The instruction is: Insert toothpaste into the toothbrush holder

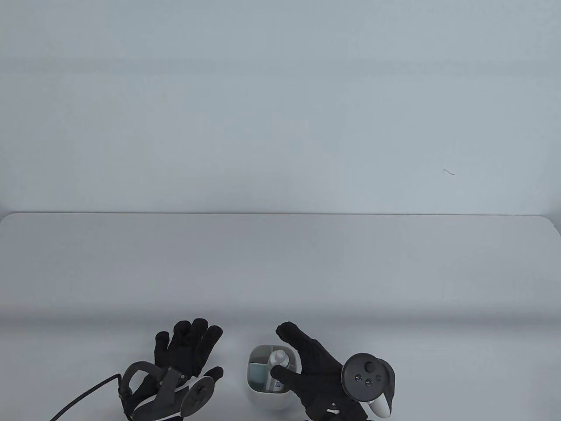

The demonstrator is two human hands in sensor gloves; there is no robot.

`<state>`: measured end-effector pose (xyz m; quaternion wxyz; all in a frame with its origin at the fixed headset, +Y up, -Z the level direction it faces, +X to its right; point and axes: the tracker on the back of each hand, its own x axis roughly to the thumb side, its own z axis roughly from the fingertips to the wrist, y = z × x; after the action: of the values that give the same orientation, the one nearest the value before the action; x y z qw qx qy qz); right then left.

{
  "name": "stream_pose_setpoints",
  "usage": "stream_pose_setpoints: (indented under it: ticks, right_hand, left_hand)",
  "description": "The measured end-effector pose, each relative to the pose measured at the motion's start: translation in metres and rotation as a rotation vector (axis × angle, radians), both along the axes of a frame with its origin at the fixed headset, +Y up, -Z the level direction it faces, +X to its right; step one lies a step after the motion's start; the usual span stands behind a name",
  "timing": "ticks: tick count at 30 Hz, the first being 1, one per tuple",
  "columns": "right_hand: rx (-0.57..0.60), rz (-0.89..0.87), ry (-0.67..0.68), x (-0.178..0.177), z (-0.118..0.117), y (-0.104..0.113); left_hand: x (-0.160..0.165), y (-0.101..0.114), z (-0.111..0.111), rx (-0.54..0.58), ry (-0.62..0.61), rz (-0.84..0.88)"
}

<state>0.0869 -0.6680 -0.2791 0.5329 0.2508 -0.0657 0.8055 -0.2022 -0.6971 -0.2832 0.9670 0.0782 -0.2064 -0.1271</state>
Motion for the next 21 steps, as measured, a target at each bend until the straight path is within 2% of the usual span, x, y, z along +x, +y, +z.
stream_pose_setpoints:
  ticks: [7, 10, 18, 21]
  right_hand:
    - [0.247, -0.105, -0.210, 0.037, 0.023, 0.042]
    - [0.289, -0.037, -0.252, 0.053, 0.027, 0.044]
    - [0.272, 0.564, -0.448, 0.102, 0.015, 0.033]
    - [0.247, 0.738, -0.494, 0.112, 0.007, 0.013]
  left_hand:
    - [-0.003, 0.006, 0.002, 0.030, 0.002, 0.027]
    - [-0.003, 0.006, 0.003, 0.033, 0.004, 0.030]
    - [-0.003, 0.006, 0.003, 0.047, 0.007, 0.021]
    - [-0.003, 0.006, 0.003, 0.044, 0.007, 0.024]
